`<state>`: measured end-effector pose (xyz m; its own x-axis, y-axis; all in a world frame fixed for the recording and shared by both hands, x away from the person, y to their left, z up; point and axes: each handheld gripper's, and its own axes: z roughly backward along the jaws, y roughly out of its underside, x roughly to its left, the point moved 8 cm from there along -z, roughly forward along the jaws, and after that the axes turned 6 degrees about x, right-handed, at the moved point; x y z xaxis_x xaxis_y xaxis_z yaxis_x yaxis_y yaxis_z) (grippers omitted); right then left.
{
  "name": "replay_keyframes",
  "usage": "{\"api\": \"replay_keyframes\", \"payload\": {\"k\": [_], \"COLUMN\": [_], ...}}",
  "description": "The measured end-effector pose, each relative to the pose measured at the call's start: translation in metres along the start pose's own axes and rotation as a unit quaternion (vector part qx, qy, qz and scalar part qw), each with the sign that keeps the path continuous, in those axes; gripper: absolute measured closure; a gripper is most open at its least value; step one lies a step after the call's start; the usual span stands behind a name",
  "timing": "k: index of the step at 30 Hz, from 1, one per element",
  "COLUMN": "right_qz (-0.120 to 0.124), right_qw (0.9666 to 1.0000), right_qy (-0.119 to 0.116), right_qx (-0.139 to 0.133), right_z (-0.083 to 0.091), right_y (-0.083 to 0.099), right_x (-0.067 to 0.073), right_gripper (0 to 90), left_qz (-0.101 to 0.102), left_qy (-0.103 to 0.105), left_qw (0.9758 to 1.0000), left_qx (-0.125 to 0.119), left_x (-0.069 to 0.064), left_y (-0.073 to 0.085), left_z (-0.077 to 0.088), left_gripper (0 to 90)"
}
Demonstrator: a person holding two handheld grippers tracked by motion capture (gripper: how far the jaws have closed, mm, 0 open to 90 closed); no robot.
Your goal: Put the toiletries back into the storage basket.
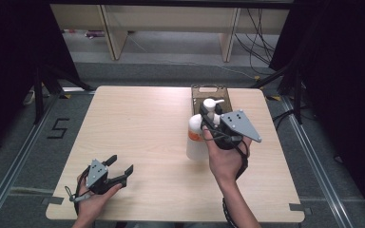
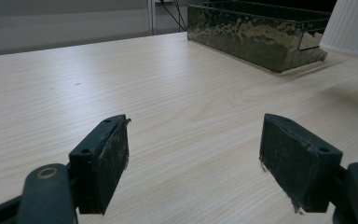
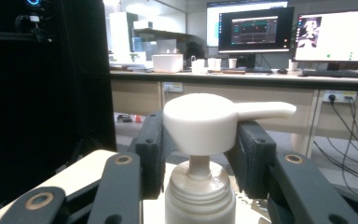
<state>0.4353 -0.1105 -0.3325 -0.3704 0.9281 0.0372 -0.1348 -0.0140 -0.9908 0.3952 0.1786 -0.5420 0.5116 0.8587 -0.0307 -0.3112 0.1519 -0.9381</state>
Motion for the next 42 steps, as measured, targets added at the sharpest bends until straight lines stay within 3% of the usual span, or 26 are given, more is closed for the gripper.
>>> {"api": "replay_keyframes", "payload": {"k": [14,20,23,24,28,30,31,42], "right_qz": [0.006,-0.007,0.002,-0.008,0.003,-0.005,0.004,0.002], "right_qw": [0.9996,0.9992,0.9990,0.9990,0.9986,0.9987,0.9983,0.9981], "right_qy": [0.028,0.040,0.044,0.044,0.052,0.050,0.057,0.061], "right_qx": [-0.006,-0.002,-0.006,0.000,-0.006,-0.006,-0.007,-0.011], "right_z": [0.011,0.015,0.016,0.016,0.017,0.018,0.018,0.018], "right_y": [0.000,0.001,0.001,0.002,0.000,0.000,-0.001,-0.006], "right_x": [-0.025,-0.034,-0.040,-0.040,-0.045,-0.045,-0.048,-0.052], "right_gripper": [60.1,60.1,60.1,60.1,60.1,60.1,60.1,60.1], "left_qz": [0.002,0.003,0.002,0.002,0.003,0.003,0.003,0.003], "left_qy": [0.004,0.004,0.004,0.004,0.006,0.004,0.005,0.006], "left_qw": [1.0000,1.0000,1.0000,1.0000,1.0000,1.0000,1.0000,1.0000], "left_qx": [0.002,0.002,0.001,0.002,0.000,0.002,0.002,0.002], "left_x": [-0.001,0.000,0.000,0.000,0.000,0.000,0.000,0.000], "left_y": [0.000,0.000,0.000,0.000,0.000,0.000,0.000,0.000], "left_z": [-0.001,-0.001,-0.001,-0.001,-0.001,-0.001,-0.001,-0.001], "left_gripper": [23.5,23.5,23.5,23.5,23.6,23.5,23.5,23.5]}}
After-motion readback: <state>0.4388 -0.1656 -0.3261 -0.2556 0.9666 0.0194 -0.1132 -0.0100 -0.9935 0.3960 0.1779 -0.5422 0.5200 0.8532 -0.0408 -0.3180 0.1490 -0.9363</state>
